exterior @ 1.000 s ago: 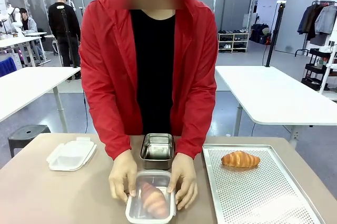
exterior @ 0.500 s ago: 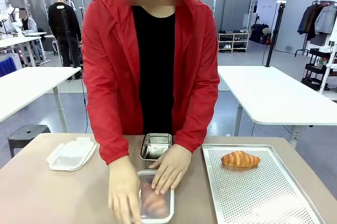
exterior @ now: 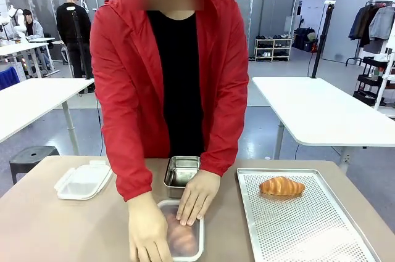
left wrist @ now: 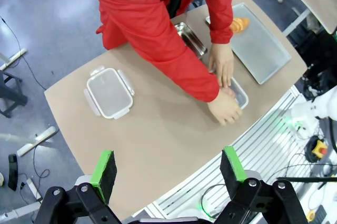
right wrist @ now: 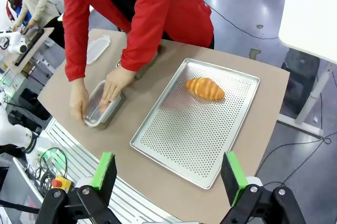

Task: Place the bread into the airtight container.
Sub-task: Pick up a Butter Roll and place it into an empty Airtight Container.

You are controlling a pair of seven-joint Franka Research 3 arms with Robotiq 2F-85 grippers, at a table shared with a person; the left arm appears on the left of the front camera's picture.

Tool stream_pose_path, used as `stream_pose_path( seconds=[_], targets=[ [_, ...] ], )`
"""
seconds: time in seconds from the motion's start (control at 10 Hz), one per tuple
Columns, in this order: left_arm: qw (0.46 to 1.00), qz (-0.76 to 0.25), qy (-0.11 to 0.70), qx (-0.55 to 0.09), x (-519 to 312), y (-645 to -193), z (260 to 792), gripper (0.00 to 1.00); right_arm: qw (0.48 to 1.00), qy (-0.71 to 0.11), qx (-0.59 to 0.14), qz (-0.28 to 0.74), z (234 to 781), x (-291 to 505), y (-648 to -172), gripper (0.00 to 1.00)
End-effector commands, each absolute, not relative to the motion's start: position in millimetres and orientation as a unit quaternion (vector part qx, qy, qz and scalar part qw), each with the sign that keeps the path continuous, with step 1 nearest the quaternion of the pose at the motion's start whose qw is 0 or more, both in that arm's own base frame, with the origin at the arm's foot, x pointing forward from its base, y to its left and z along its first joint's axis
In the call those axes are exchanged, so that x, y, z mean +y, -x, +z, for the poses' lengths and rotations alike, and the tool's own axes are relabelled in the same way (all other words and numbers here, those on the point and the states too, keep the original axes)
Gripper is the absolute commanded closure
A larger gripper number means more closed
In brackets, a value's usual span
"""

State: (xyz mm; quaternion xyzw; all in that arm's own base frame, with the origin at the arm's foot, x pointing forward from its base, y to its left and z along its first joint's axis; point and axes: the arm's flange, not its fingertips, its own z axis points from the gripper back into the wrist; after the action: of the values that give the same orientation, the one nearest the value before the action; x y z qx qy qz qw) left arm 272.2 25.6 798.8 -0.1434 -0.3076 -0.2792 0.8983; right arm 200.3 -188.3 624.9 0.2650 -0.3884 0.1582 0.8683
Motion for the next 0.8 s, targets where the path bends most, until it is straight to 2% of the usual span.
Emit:
stream_pose_path(
  seconds=[0.0, 0.7],
  targets=[
    [0.894, -0.289, 0.144, -0.312, 25.5, -272.0, 800.0, 0.0, 0.869, -0.265, -0.384, 0.164, 625.5, -188.2, -200.8, 0.0],
    [0.894, -0.289, 0.144, -0.312, 25.5, -272.0, 800.0, 0.0, 0.869, -0.265, -0.384, 0.164, 625.5, -188.2, -200.8, 0.0]
  ],
)
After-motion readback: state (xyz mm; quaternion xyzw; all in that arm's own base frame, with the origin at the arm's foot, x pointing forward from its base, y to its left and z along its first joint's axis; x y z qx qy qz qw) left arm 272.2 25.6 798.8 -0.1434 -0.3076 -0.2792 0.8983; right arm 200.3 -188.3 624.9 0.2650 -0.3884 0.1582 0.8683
